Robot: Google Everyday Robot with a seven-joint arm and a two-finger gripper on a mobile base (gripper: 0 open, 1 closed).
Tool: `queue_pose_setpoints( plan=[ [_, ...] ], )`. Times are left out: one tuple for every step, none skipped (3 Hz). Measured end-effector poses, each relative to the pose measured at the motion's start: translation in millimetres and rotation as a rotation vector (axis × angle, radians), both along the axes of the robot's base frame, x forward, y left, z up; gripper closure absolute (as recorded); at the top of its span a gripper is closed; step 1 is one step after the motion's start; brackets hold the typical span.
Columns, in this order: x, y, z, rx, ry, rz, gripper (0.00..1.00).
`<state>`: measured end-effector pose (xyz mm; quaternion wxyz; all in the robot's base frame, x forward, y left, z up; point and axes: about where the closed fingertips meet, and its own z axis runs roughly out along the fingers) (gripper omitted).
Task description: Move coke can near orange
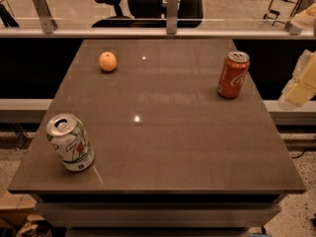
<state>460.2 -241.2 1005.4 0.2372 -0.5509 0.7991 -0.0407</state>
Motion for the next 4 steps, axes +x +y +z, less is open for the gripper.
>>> queue_pose_setpoints(
  plan=[
    [4, -10, -9, 0.146, -0.048, -0.044, 0.00],
    [13, -10, -8, 0.307, -0.117, -0.072, 0.00],
    [25, -10, -10, 0.438, -0.174, -0.083, 0.00],
    [35, -9, -15, 0.536, -0.213, -0.100, 0.00]
  ],
)
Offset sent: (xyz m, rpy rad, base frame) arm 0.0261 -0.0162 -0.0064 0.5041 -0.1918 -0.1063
